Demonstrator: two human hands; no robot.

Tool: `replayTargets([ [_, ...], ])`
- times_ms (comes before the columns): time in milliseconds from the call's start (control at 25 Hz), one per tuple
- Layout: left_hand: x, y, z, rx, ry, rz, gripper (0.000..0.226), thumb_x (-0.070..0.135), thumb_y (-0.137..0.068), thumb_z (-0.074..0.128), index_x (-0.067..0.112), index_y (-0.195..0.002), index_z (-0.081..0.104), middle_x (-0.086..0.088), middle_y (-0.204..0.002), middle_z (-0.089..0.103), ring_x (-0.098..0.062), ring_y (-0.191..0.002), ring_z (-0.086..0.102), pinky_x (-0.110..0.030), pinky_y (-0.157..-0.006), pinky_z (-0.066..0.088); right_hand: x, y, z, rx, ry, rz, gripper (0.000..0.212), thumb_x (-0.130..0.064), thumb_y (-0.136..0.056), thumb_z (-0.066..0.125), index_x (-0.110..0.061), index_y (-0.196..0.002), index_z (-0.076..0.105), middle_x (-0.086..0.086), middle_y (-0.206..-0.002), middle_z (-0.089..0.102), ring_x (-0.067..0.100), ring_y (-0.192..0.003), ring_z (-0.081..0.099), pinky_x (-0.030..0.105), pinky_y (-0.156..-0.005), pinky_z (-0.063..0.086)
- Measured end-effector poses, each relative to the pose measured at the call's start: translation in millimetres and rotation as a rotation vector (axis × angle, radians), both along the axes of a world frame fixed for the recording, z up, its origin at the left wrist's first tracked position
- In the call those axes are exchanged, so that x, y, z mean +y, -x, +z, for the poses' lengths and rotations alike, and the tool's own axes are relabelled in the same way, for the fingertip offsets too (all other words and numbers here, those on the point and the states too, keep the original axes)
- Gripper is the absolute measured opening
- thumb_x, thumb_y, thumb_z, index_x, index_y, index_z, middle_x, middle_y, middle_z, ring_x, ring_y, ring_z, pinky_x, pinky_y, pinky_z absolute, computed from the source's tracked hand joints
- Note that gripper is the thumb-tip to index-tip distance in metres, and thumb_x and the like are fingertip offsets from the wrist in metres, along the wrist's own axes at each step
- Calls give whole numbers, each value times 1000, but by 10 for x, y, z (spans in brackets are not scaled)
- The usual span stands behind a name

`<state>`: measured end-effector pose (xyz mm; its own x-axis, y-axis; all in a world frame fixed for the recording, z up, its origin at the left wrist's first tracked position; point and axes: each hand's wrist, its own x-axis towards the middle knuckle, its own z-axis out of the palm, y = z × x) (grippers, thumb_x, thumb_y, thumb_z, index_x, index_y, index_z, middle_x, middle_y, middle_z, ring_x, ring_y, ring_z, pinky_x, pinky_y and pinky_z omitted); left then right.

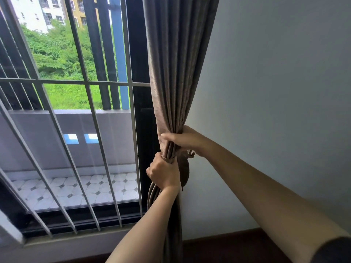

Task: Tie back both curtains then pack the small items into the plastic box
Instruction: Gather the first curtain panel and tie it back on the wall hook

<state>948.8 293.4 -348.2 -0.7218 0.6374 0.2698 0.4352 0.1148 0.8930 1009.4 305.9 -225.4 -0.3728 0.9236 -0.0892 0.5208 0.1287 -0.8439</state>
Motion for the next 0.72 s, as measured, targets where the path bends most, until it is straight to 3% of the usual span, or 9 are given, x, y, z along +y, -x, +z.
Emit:
replayTargets([
  [80, 4, 51, 40, 5, -3, -20, 26, 31, -80, 66, 6, -78, 61, -10, -65, 65, -29, -61, 57, -39, -80, 45, 29, -196, -100, 266, 132, 143, 32, -25, -88, 61, -12, -117, 58, 2, -108, 67, 19, -100, 66, 31, -86, 55],
  [160, 6, 100, 76, -9, 16, -40, 24, 30, -81, 65, 7, -76, 60, -8, -64, 62, -25, -59, 48, -38, -79, 44, 52, -362, -435, 478, 127, -81, 24, -15, -90, 58, -15, -114, 59, 6, -114, 65, 16, -94, 66, 37, -90, 52],
  [240, -3, 119, 78, -2, 19, -63, 24, 32, -81, 65, 8, -79, 61, -7, -66, 62, -19, -61, 44, -38, -79, 46, 40, -421, -928, 353, 41, -436, 9, -20, -90, 55, -17, -93, 63, 11, -102, 68, 16, -82, 64, 40, -87, 54],
  [280, -13, 116, 77, 10, 18, -78, 25, 33, -81, 65, 8, -80, 62, -8, -69, 64, -18, -63, 43, -39, -80, 47, -2, -409, -1150, 249, 36, -501, 13, -25, -90, 53, -17, -89, 64, 8, -97, 69, 17, -82, 65, 40, -86, 55],
  [360, -32, 104, 79, 16, 27, -102, 23, 32, -82, 65, 9, -80, 61, -9, -73, 66, -17, -65, 44, -39, -82, 48, -104, -342, -1395, 185, 26, -439, 20, -28, -93, 47, -22, -105, 62, -2, -104, 65, 15, -92, 61, 33, -85, 52],
  [480, -57, 102, 87, 9, 35, -141, 20, 32, -80, 65, 15, -73, 57, -3, -66, 62, -20, -64, 52, -43, -81, 51, -136, -226, -1465, 202, -14, -287, 36, -32, -100, 34, -26, -135, 45, -10, -116, 53, 11, -107, 51, 27, -92, 41],
  [600, -104, 136, 114, -9, 97, -217, 24, 39, -80, 63, 21, -67, 54, 6, -61, 56, -22, -70, 59, -42, -79, 53, -22, -141, -1574, 197, 24, -242, 40, -34, -101, 27, -26, -132, 50, -3, -127, 58, 16, -118, 52, 33, -101, 41],
  [720, -72, 210, 190, -50, 166, -307, 28, 43, -73, 67, 27, -59, 49, 7, -64, 56, -25, -81, 62, -42, -81, 53, 8, -127, -1544, 270, 111, -201, 41, -23, -99, 26, -15, -118, 62, 0, -117, 63, 13, -110, 55, 26, -90, 43],
])
